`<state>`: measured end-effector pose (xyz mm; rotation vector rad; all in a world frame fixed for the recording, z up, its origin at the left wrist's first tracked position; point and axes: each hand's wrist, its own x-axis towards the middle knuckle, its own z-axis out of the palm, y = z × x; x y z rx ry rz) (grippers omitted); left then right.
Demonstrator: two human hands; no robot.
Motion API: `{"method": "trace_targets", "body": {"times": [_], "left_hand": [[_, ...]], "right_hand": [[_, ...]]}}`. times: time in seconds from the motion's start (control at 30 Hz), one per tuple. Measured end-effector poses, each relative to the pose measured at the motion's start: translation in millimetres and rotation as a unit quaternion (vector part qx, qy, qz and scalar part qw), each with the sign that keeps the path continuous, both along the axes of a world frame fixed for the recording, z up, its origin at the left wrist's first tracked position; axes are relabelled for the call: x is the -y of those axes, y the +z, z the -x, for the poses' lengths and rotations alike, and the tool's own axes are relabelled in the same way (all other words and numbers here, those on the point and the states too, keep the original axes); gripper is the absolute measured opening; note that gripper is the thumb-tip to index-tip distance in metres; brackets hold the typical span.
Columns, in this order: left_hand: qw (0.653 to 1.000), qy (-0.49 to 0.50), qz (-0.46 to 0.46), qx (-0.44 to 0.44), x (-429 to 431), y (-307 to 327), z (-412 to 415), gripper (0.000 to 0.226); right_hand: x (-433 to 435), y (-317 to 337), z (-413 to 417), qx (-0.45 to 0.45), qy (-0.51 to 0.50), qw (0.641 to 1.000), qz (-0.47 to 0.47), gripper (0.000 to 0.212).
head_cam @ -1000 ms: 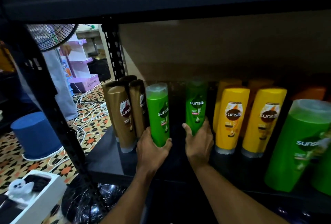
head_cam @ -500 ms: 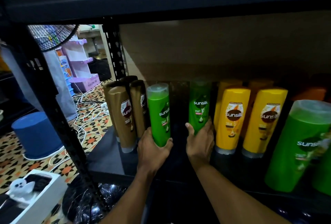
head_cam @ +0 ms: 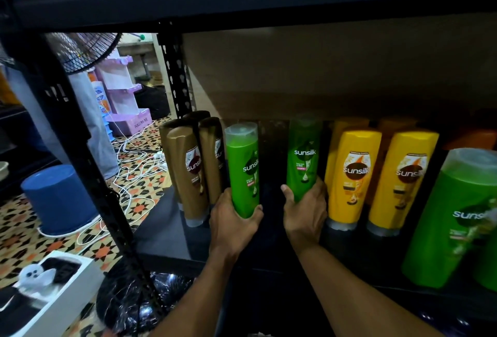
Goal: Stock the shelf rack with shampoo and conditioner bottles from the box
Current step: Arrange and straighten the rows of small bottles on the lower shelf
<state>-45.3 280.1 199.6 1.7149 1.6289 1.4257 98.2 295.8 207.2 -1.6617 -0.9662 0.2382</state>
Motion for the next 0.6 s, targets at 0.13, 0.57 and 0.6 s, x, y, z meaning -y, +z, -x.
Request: {"method": "trace_targets", "body": {"times": [0.13,0.57,0.6], "left_hand": [[1.0,0.001,0.004,-0.003,0.3,0.9,-0.6,0.047],[1.0,-0.003,0.003,-0.001,-0.9,-0.5,0.1,0.046],[1.0,-0.002,0.001,-0.004,-1.2,-0.7,0.6,0.045]], "right_hand": [[2.1,2.1,-0.2,-0.007,0.0,1.0,-0.002,0.078],[3.1,2.8,0.8,-0.007,-0.01,1.0,0.0,0.077],[3.4,3.1,1.1,-0.007,-0.01,1.0,0.001,0.077]]}}
